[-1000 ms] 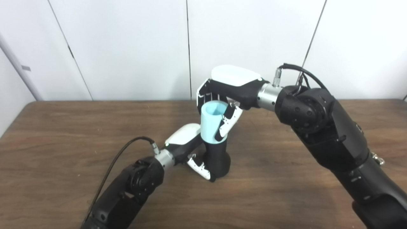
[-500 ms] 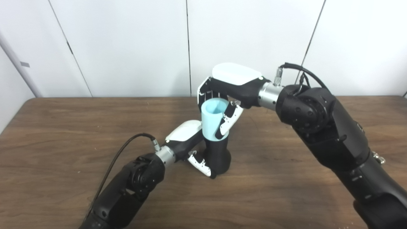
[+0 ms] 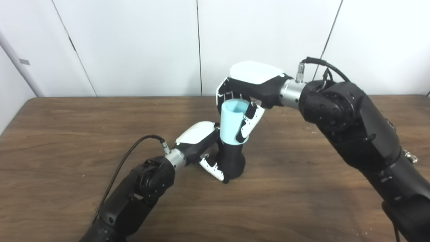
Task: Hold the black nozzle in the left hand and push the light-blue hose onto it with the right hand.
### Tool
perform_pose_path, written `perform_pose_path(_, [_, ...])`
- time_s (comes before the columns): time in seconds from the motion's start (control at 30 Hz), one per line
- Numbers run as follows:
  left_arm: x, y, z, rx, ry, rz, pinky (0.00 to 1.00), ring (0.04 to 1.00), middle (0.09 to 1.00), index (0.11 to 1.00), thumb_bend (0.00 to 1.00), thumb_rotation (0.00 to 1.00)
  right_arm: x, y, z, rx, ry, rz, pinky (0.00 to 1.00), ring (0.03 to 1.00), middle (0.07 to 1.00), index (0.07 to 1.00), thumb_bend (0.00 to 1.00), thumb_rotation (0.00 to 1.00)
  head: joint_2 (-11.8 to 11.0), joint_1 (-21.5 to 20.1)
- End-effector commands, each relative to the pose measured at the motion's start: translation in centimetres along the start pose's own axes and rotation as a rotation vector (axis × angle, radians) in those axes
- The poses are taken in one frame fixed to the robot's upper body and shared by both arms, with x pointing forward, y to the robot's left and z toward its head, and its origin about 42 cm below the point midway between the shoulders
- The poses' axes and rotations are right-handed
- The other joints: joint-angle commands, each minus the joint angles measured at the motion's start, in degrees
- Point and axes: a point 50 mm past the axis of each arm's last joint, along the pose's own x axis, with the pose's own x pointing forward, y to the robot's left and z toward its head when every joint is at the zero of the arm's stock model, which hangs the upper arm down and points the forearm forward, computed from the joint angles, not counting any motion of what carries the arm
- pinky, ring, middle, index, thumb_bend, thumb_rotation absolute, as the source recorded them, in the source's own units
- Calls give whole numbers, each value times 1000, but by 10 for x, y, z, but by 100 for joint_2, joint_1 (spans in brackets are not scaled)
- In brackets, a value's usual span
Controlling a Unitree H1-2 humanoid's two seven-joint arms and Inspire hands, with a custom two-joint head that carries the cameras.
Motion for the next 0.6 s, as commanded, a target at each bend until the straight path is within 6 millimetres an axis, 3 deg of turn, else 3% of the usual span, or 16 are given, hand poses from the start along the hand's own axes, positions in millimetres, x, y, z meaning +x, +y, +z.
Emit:
perform_pose_path(0.0, [-4,-19,-4,0,20,-100,1000,621,474,489,526,0,-7,-14,-3,-69,9,4,338,428,469,510,500,0,2,-1])
perform_pose_path(0.33, [-4,-16,-4,-3,19,-99,1000,620,484,484,526,0,-9,-29,0,-82,5,-5,375,471,471,467,504,0,55,-39])
perform_pose_path(0.57, [-2,-16,-4,-1,12,-99,1000,618,479,486,526,0,-10,-25,-1,-85,-2,-7,364,452,477,483,503,0,64,-33])
